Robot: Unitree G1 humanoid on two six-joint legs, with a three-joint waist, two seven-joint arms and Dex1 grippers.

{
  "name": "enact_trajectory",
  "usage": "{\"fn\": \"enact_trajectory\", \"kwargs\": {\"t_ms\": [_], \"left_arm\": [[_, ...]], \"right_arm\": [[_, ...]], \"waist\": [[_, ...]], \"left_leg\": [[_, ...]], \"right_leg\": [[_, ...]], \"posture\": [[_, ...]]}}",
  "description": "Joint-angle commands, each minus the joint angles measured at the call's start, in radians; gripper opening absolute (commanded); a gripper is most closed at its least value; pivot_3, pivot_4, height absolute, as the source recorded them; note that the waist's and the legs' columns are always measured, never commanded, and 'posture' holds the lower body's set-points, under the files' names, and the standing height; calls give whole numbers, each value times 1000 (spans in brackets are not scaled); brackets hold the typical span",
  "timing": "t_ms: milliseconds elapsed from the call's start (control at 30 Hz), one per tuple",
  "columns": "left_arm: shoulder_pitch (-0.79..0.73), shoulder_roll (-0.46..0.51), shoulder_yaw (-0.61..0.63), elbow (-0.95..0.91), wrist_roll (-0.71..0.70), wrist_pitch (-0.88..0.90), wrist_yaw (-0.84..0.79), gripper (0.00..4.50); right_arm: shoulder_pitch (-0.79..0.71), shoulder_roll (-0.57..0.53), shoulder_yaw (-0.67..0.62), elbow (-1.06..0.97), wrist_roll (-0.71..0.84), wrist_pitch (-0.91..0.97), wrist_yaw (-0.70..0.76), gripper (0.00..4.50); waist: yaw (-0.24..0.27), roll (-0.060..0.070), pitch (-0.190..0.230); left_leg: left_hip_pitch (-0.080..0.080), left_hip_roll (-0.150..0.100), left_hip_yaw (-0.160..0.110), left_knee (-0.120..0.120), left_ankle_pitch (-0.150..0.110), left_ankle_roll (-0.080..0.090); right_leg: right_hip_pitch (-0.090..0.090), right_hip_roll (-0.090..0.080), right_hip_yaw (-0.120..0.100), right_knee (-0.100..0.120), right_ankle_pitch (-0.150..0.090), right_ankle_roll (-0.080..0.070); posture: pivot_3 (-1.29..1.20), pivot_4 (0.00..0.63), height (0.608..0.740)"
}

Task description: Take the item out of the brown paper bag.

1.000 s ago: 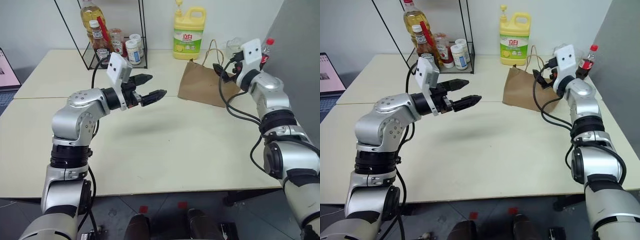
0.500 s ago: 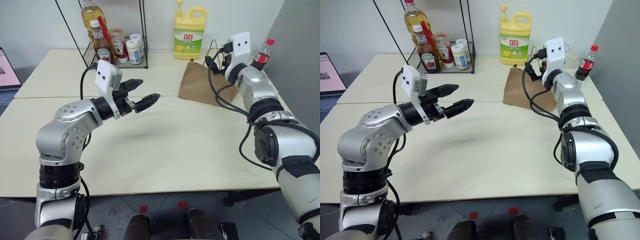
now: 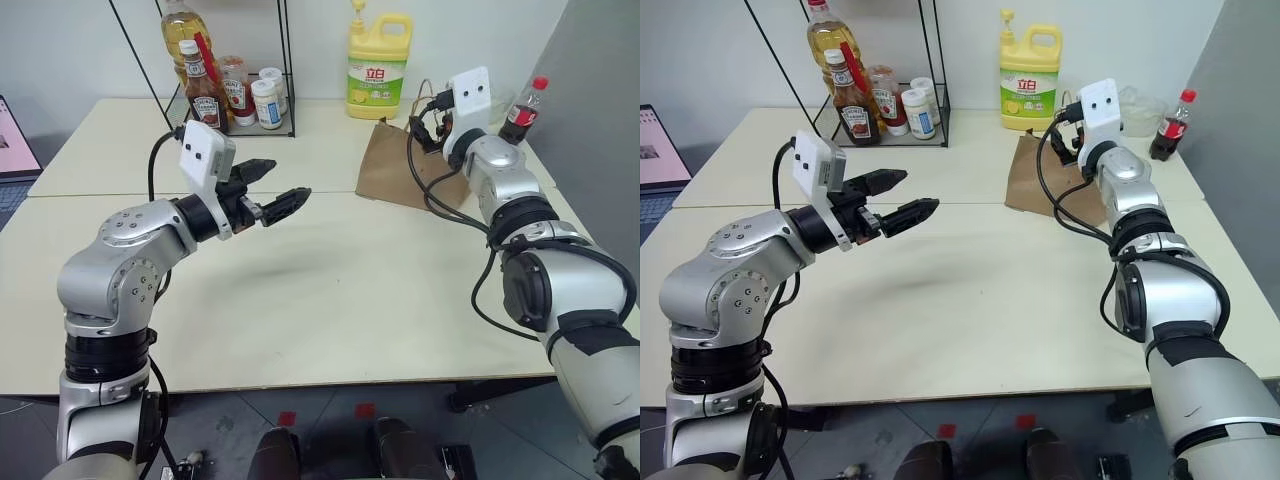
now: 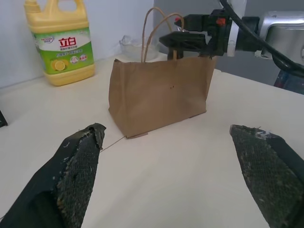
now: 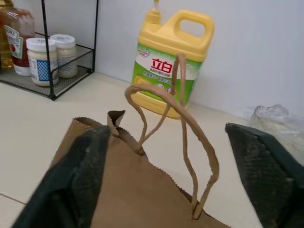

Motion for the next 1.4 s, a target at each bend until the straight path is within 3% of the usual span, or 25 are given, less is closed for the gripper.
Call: {"fn": "enact_trajectory", "kwargs": {"t_ms": [33,267,867,967,1333,1400], "left_arm": [[-19,16,11,-37,-11,0,9,4500],[-23,13,10,-32,-11,-6,17,4500],[-1,10,28,-42,-12,-22,52,4500],[0,11,30,-45,-13,-22,54,4500],[46,23,59,-89,-26,-2,81,4500],[48,24,61,-91,-28,-1,83,4500]], "right_arm": [[-38,-9,0,-12,-17,-3,-24,2529],[-41,-20,12,-6,-59,25,-79,99],[-59,-5,15,-4,-91,32,-66,42],[-58,-4,17,-2,-97,38,-70,634],[-40,-19,41,-3,-134,48,-79,4487],[-36,-20,46,-4,-137,46,-62,4487]], "waist": [[0,0,0],[0,0,0],[0,0,0],[0,0,0],[-1,0,0],[-1,0,0]], "left_leg": [[0,0,0,0,0,0],[0,0,0,0,0,0],[0,0,0,0,0,0],[0,0,0,0,0,0],[0,0,0,0,0,0],[0,0,0,1,0,0]], "right_leg": [[0,0,0,0,0,0],[0,0,0,0,0,0],[0,0,0,0,0,0],[0,0,0,0,0,0],[0,0,0,1,0,0],[0,0,0,1,0,0]], "posture": [[0,150,740],[0,150,740],[0,150,740],[0,150,740],[0,150,740],[0,150,740]]}}
